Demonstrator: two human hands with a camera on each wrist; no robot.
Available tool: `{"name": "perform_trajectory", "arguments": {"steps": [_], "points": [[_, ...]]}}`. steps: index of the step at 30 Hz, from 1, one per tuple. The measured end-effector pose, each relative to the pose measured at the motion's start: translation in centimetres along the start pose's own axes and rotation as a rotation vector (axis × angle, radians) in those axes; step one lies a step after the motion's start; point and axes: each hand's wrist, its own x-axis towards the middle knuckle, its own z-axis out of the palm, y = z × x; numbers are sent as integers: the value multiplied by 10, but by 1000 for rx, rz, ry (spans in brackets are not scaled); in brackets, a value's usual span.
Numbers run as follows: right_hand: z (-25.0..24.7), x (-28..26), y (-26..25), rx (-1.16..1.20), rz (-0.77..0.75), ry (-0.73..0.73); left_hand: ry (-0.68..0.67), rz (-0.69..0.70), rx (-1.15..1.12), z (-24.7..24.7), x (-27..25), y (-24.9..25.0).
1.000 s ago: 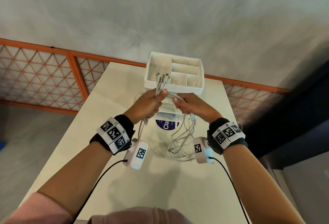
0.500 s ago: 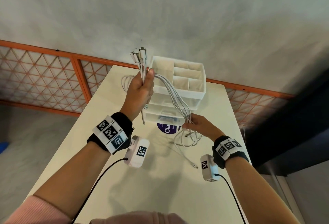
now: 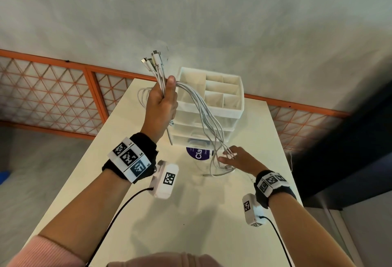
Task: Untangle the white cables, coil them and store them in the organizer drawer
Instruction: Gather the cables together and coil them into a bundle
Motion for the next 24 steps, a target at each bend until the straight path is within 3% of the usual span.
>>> {"name": "perform_trajectory", "arguments": {"steps": [3, 9, 12, 15, 18, 24], "points": [[-1, -6, 6, 240, 14, 96, 45, 9, 23, -4, 2, 1], [-4, -18, 7, 334, 10, 21, 77, 14, 64, -5, -1, -8], [0, -14, 16, 296, 90, 172, 97, 28, 91, -6, -1, -12], [4, -12, 22, 480, 199, 266, 86, 43, 116, -9, -2, -14], [6, -14, 20, 593, 218, 183, 79, 52, 145, -7, -4, -17], [9, -23, 11, 327, 71, -81, 81, 49, 124, -3, 0, -4]]}}
